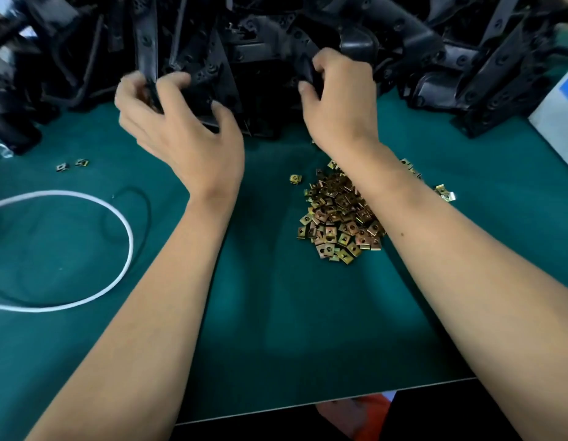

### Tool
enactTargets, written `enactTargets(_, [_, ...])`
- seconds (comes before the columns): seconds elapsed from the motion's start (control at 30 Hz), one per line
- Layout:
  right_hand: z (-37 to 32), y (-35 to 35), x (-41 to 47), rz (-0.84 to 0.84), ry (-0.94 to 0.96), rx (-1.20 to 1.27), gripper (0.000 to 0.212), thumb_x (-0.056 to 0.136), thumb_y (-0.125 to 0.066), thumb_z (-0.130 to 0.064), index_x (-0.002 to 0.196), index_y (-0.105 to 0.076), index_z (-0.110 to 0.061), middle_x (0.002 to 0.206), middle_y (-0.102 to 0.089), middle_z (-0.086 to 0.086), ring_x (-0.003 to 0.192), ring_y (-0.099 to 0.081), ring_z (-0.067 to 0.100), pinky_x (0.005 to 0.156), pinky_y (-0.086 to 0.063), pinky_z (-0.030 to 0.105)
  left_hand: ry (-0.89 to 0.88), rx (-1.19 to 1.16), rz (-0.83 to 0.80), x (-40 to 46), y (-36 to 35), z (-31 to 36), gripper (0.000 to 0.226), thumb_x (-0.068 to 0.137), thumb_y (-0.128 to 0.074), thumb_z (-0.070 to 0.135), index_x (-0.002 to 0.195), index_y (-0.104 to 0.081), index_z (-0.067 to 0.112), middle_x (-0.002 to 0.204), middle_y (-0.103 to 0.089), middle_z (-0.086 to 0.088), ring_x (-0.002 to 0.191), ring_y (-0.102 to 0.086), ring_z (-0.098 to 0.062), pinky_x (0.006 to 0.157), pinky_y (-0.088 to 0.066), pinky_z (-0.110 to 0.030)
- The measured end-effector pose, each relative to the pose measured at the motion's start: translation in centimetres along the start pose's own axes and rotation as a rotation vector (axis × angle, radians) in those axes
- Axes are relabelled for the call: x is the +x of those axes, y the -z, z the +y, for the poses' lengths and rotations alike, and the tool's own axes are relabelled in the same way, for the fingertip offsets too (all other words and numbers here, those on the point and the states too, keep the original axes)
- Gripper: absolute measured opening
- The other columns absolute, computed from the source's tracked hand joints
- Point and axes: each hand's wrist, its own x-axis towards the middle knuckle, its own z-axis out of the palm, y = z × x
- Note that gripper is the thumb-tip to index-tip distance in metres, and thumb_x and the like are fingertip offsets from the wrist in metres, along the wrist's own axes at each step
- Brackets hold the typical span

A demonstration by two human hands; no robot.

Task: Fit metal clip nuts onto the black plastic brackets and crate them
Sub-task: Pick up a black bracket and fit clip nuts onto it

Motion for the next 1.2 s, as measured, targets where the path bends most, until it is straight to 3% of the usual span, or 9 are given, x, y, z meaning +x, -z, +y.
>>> enactTargets(0.13, [-1.3,-0.4,-0.8,-0.193,-0.164,0.544,0.015,0.090,-0.077,-0.023,0.097,-0.076,-0.010,0.092,-0.076,-0.002,0.088,-0.070,0.011,0.085,-0.056,0.028,-0.196,-0.184,-0.125,-0.2,-0.2,0.0,0.045,0.095,-0.061,0.023,0.132,-0.061,-0.001,0.145,-0.046,-0.023,0.135,-0.047,-0.034,0.112,-0.039,-0.044])
enactTargets(0.2, [-1.6,-0.4,-1.9,-0.383,-0.104,0.648,0.009,0.091,-0.077,-0.020,0.084,-0.074,-0.016,0.076,-0.068,-0.010,0.070,-0.063,0.002,0.070,-0.053,0.020,0.025,-0.577,-0.337,-0.3,0.1,0.4,0.057,0.101,-0.059,0.027,0.148,-0.043,-0.002,0.136,-0.056,-0.019,0.124,-0.057,-0.018,0.111,-0.045,-0.040])
enactTargets(0.27, [-1.3,0.0,-2.9,-0.510,0.012,0.578,0.014,0.094,-0.075,-0.023,0.086,-0.073,-0.011,0.068,-0.058,-0.011,0.057,-0.051,-0.005,0.058,-0.042,0.013,0.292,-0.764,-0.474,-0.2,0.3,0.9,0.064,0.100,-0.062,0.033,0.154,-0.037,0.011,0.135,-0.057,-0.020,0.117,-0.058,-0.015,0.109,-0.048,-0.033])
enactTargets(0.37, [-1.0,1.2,-3.5,-0.557,0.128,0.425,0.030,0.099,-0.066,-0.039,0.083,-0.075,-0.015,0.058,-0.056,-0.013,0.049,-0.050,-0.001,0.051,-0.035,0.015,0.425,-0.777,-0.514,0.2,0.3,1.1,0.040,0.096,-0.069,0.030,0.131,-0.059,0.013,0.115,-0.063,-0.010,0.104,-0.059,-0.016,0.102,-0.050,-0.033])
enactTargets(0.53, [1.3,2.8,-4.0,-0.506,0.233,0.120,0.028,0.095,-0.068,-0.047,0.090,-0.076,-0.021,0.081,-0.071,-0.007,0.065,-0.061,0.005,0.065,-0.045,0.030,0.720,-0.929,-0.616,0.3,0.4,0.2,0.019,0.097,-0.070,0.014,0.087,-0.054,0.010,0.085,-0.057,-0.012,0.077,-0.059,-0.022,0.074,-0.054,-0.038])
enactTargets(0.73, [2.4,2.3,-4.9,-0.587,0.291,-0.034,0.016,0.088,-0.079,-0.039,0.095,-0.073,-0.025,0.093,-0.063,-0.014,0.078,-0.055,0.004,0.078,-0.050,0.034,0.840,-1.047,-0.942,1.0,1.0,-0.6,0.004,0.095,-0.056,0.011,0.092,-0.058,0.012,0.083,-0.061,-0.010,0.075,-0.065,-0.023,0.064,-0.055,-0.030])
enactTargets(0.93, [2.6,1.4,-5.1,-0.410,0.134,0.275,0.014,0.091,-0.077,-0.017,0.095,-0.065,-0.020,0.085,-0.070,-0.008,0.075,-0.066,0.008,0.070,-0.053,0.024,0.645,-0.885,-1.048,1.1,0.8,-1.1,0.005,0.097,-0.069,0.018,0.096,-0.066,0.014,0.080,-0.066,-0.007,0.059,-0.062,-0.016,0.050,-0.052,-0.026])
enactTargets(1.1, [2.6,0.9,-5.2,-0.422,0.012,0.535,0.011,0.096,-0.069,-0.007,0.103,-0.076,-0.011,0.072,-0.075,0.001,0.056,-0.065,0.007,0.054,-0.052,0.022,0.403,-0.670,-1.252,1.0,0.4,-1.4,0.017,0.090,-0.079,0.017,0.107,-0.076,0.018,0.094,-0.073,-0.007,0.080,-0.071,-0.014,0.060,-0.058,-0.027])
enactTargets(1.2, [2.5,0.9,-5.1,-0.418,-0.034,0.631,0.012,0.099,-0.066,-0.006,0.108,-0.074,-0.005,0.074,-0.076,0.003,0.058,-0.067,0.015,0.055,-0.054,0.025,0.258,-0.609,-1.243,0.8,0.1,-1.4,0.029,0.084,-0.084,0.012,0.112,-0.076,0.015,0.110,-0.075,-0.009,0.098,-0.071,-0.015,0.080,-0.061,-0.029])
